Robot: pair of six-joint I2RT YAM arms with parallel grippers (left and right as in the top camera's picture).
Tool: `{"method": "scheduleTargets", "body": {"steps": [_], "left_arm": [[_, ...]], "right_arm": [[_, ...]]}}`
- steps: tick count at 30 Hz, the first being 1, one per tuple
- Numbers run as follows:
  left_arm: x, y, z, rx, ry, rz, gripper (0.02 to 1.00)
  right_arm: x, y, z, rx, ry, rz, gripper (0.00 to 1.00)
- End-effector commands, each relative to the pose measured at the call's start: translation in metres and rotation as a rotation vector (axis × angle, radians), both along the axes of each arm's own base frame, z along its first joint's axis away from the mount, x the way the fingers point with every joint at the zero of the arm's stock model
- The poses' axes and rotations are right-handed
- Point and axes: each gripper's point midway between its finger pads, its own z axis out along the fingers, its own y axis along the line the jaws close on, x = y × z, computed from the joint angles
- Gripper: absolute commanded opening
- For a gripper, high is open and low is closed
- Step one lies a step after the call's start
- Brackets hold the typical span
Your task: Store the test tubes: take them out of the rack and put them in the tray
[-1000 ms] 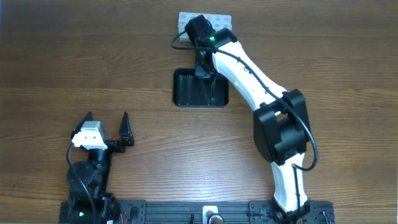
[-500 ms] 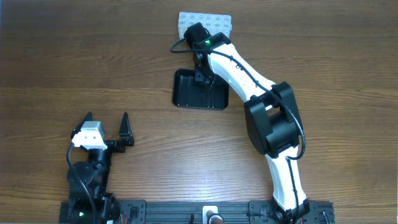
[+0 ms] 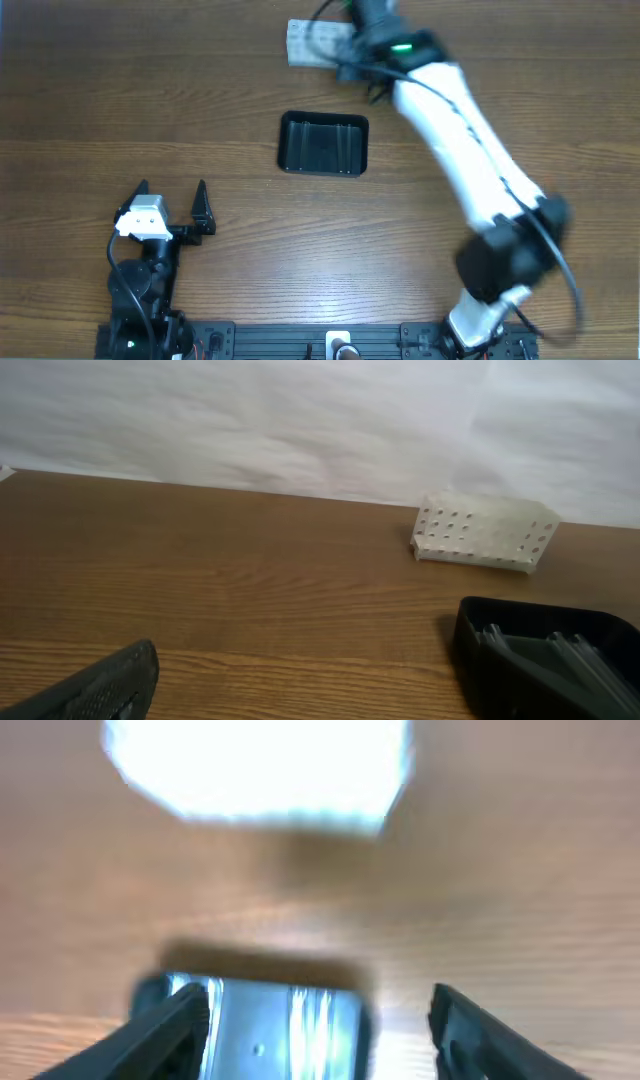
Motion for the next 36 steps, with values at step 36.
{"method": "scheduleTargets", "body": {"steps": [36], "left_arm": [[0.0,0.0,-0.001,0.013,-0.002,-0.005,1.0]], "right_arm": [[-0.228,-0.163,-0.079,-0.19,-0.704,-0.146,0.993]]}}
